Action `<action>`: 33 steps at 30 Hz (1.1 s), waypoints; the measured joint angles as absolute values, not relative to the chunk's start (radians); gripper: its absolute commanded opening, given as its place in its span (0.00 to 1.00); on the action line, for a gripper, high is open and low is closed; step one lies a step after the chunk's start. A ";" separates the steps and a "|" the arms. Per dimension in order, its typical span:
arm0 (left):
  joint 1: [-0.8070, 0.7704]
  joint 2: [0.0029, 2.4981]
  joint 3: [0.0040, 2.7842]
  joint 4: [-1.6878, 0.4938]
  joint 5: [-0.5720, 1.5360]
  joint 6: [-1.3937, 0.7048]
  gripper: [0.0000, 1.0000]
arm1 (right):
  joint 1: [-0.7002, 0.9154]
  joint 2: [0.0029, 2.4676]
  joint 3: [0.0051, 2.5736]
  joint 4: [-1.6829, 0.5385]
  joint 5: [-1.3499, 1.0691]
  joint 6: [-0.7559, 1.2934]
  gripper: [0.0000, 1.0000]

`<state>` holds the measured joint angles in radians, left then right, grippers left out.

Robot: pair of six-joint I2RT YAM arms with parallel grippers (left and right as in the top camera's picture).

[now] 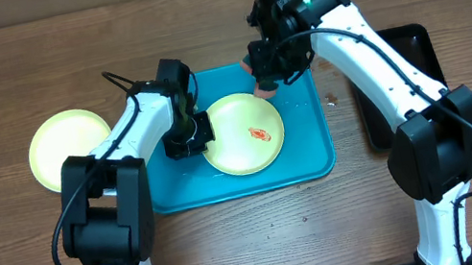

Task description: Clean dirty plates on tray and stack at the side

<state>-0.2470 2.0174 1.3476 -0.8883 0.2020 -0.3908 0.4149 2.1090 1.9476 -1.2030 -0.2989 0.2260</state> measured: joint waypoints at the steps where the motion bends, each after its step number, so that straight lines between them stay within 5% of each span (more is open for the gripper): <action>1: -0.240 2.017 1.346 -0.886 0.212 -0.391 0.04 | 0.418 2.109 1.932 -1.196 -0.299 0.231 0.04; 18: -0.181 2.018 1.330 -0.855 0.334 -0.375 0.04 | 0.517 2.109 1.542 -0.852 -0.208 0.378 0.04; 33: -0.136 2.029 1.328 -0.852 0.407 -0.305 0.04 | 0.549 2.129 1.517 -0.749 -0.083 0.415 0.03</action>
